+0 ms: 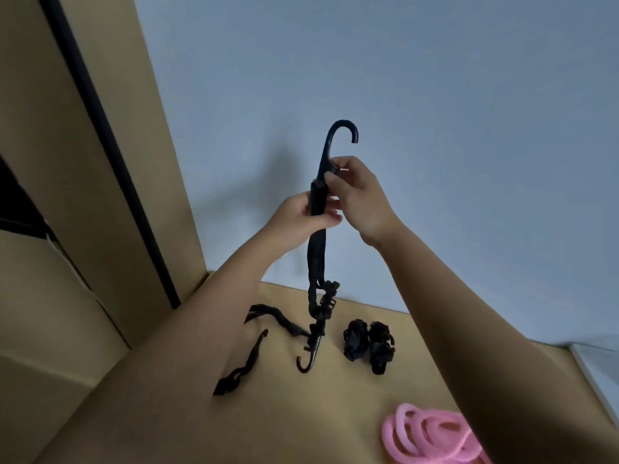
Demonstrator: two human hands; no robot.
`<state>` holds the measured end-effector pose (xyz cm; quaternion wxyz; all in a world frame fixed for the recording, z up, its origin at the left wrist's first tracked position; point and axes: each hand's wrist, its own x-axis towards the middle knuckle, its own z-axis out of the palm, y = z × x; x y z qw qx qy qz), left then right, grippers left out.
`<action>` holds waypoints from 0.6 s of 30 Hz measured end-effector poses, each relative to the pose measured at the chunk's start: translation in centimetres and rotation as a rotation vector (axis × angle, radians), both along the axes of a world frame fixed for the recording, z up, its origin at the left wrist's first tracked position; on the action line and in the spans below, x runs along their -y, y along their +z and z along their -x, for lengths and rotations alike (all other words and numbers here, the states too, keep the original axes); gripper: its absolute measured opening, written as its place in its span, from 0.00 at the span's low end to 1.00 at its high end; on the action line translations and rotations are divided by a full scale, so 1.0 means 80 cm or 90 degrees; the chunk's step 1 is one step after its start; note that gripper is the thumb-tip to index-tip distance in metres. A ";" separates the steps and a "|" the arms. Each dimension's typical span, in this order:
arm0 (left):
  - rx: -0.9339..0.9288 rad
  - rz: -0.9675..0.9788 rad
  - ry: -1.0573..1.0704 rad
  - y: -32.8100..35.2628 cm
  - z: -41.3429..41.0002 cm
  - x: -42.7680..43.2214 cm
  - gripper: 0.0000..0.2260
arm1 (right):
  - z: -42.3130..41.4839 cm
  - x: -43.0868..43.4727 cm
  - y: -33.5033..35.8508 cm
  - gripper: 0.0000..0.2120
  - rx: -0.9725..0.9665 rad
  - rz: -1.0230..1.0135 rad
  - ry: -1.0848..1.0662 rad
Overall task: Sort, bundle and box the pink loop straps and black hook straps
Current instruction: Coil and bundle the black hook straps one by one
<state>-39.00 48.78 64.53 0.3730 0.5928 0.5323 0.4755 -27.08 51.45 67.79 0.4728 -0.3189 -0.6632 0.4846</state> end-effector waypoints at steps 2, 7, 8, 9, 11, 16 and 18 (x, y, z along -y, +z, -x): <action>-0.022 -0.031 0.045 0.018 -0.007 -0.005 0.05 | 0.002 -0.003 0.023 0.04 -0.029 -0.022 -0.043; -0.119 -0.161 0.195 0.034 -0.017 -0.011 0.09 | -0.002 -0.015 0.048 0.04 0.027 -0.117 -0.195; -0.066 -0.149 0.163 0.038 -0.020 -0.010 0.08 | -0.005 -0.015 0.051 0.04 0.031 -0.107 -0.185; 0.005 -0.130 0.131 0.043 -0.022 -0.007 0.06 | -0.009 -0.015 0.053 0.04 0.042 -0.095 -0.169; 0.103 -0.112 0.083 0.052 -0.026 -0.005 0.02 | -0.015 -0.013 0.056 0.04 0.079 -0.077 -0.138; 0.006 -0.152 0.102 0.051 -0.022 -0.015 0.04 | -0.019 -0.014 0.053 0.08 0.109 -0.042 -0.131; -0.129 -0.203 0.174 0.048 -0.021 -0.017 0.04 | -0.018 -0.019 0.050 0.04 0.134 -0.034 -0.165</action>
